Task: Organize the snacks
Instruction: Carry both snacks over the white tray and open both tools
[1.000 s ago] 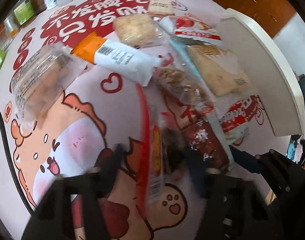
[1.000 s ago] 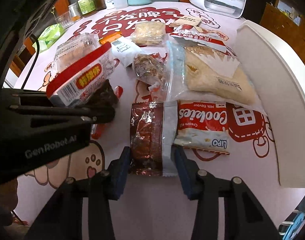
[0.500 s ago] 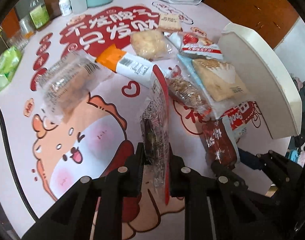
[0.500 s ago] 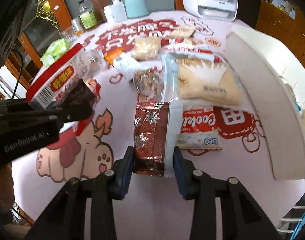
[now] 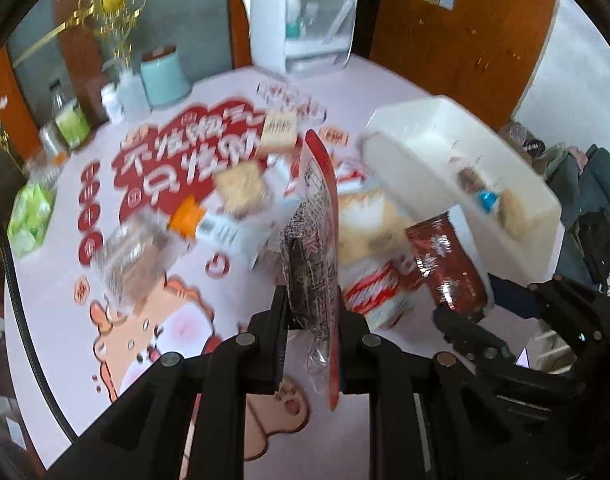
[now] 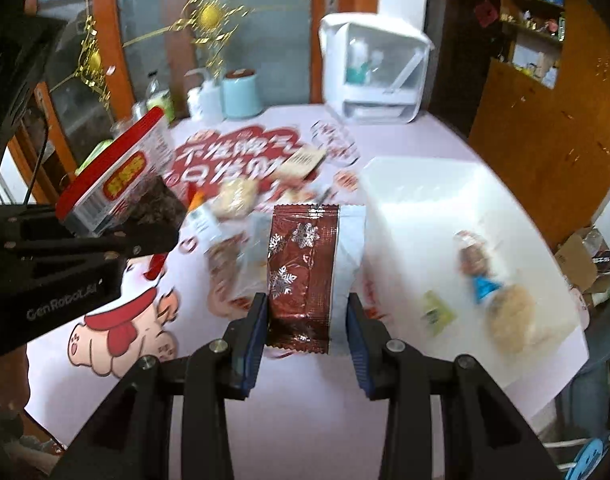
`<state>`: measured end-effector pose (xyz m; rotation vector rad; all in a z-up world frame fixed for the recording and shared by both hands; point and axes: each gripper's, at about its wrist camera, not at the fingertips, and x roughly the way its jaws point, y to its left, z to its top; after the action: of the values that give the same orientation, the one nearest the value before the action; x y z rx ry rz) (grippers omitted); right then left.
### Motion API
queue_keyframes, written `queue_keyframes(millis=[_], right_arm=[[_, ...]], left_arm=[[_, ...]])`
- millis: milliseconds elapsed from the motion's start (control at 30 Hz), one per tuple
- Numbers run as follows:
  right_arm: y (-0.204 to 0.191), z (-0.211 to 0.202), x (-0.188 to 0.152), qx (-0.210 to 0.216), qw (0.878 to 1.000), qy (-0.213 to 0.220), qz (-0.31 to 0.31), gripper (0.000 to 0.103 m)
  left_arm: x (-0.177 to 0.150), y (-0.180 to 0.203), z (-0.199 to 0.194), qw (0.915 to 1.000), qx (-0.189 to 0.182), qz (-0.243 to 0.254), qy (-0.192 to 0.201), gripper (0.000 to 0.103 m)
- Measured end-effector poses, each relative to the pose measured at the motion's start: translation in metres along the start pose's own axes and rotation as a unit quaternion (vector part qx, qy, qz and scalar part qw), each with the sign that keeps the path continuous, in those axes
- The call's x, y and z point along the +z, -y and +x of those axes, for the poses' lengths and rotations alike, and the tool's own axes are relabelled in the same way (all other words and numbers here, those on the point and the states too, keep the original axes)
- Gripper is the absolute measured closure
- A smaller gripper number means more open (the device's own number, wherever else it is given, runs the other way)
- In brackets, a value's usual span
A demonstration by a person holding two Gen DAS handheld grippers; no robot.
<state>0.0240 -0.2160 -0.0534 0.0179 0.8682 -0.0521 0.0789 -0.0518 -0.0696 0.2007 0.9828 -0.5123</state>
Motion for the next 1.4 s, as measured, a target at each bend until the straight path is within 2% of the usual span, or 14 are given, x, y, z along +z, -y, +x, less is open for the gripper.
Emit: queue_keyframes(millis=[300, 633, 967, 1200, 1333, 1367, 1400], right_arm=[[0.086, -0.021, 0.022, -0.002, 0.999, 0.037, 0.007, 0.065], [0.173, -0.008, 0.028, -0.005, 0.999, 0.041, 0.007, 0.064], [0.215, 0.012, 0.031, 0.000, 0.999, 0.035, 0.019, 0.063], [0.231, 0.029, 0.035, 0.005, 0.999, 0.025, 0.031, 0.062], [0.235, 0.043, 0.034, 0.004, 0.999, 0.003, 0.039, 0.060], [0.238, 0.047, 0.034, -0.001, 0.999, -0.004, 0.044, 0.059], [0.240, 0.051, 0.035, 0.000, 0.999, -0.014, 0.049, 0.057]], left_arm=[[0.049, 0.067, -0.011, 0.9993, -0.004, 0.006, 0.038, 0.087], [0.109, 0.153, 0.024, 0.9989, -0.010, -0.001, 0.047, 0.086], [0.140, 0.219, 0.064, 0.9994, 0.000, 0.014, 0.032, 0.086], [0.149, 0.230, 0.085, 0.9998, 0.010, 0.010, 0.015, 0.086], [0.151, 0.232, 0.095, 0.9996, 0.022, 0.013, 0.006, 0.086], [0.152, 0.233, 0.096, 0.9996, 0.026, 0.014, 0.005, 0.084], [0.152, 0.234, 0.098, 0.9994, 0.031, 0.014, 0.005, 0.072]])
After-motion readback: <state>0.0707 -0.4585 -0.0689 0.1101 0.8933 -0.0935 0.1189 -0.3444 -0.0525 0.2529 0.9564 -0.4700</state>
